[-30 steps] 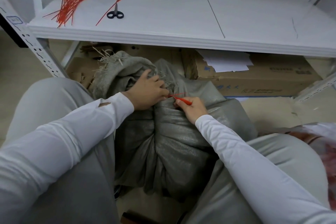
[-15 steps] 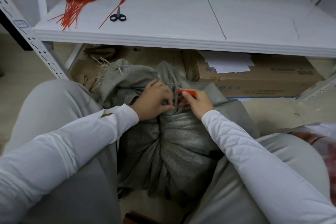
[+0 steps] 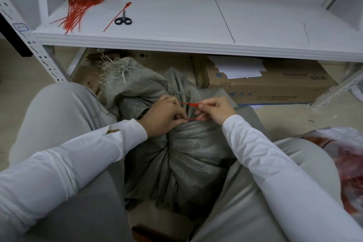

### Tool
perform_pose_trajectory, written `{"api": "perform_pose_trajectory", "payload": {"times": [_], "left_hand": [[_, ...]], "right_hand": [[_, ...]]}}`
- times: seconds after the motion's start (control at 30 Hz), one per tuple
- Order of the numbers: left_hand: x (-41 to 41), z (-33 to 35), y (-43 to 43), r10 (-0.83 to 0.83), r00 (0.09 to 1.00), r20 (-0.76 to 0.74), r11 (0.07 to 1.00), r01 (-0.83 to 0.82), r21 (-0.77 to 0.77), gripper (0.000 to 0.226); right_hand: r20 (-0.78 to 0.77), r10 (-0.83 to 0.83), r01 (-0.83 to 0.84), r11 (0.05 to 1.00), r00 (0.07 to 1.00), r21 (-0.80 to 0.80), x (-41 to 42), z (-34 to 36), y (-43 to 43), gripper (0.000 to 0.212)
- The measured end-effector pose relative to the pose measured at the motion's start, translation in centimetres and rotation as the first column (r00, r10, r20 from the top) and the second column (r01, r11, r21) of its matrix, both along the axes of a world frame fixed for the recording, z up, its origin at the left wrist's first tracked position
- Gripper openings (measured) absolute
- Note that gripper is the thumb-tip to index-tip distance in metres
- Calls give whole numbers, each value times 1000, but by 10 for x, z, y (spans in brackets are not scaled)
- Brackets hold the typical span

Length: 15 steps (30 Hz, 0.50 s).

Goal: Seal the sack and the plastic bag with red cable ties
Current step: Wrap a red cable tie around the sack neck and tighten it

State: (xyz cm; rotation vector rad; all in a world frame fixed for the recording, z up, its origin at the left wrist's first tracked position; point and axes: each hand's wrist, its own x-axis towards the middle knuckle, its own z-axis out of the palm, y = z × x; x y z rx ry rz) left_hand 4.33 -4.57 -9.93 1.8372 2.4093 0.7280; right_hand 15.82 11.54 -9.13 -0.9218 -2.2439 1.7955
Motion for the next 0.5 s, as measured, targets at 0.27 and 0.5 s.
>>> {"api": "perform_pose_trajectory", "payload": {"times": [0.27,0.5], "left_hand": [[5,6,6,0,998,64,1000,0,-1,12],[1,3,18,-17,998,63,999,20,-50,30]], "right_hand": [[95,65,-44,977,993,-210,14,16,-5,19],[144,46,-10,971,989,-240,10,24,11,21]]}}
